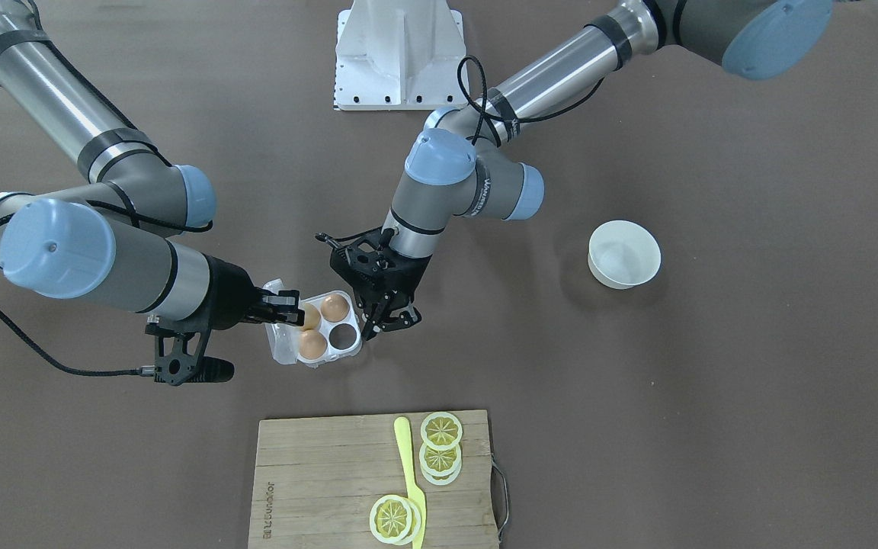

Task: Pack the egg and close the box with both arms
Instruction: 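Press the lid shut with the left gripper while the right gripper withdraws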

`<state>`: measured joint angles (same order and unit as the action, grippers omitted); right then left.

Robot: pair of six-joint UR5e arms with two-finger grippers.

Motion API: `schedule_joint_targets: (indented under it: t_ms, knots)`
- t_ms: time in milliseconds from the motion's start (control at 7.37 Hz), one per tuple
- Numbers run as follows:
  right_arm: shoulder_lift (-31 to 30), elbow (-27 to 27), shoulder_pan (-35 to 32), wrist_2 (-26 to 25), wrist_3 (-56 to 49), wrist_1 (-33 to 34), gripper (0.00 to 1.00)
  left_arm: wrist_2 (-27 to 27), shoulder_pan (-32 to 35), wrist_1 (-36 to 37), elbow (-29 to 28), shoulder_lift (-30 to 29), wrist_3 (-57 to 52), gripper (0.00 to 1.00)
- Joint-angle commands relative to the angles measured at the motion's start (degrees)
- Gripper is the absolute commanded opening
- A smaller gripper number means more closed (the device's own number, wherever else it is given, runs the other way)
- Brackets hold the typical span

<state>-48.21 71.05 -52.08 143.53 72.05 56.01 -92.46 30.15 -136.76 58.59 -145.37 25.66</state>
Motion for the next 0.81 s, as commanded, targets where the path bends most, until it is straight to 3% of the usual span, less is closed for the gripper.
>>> schedule_joint_targets:
  t_ms: [0,678]
  knots:
    - [0.7,-0.1,1.2,-1.2,1.9,0.0,0.0,0.0,-0.1,0.0,0.0,0.1,0.0,0.0]
    - [6.1,-2.8,1.6,-2.6,9.3,0.0,0.0,0.0,-0.2,0.0,0.3,0.0,0.1,0.0]
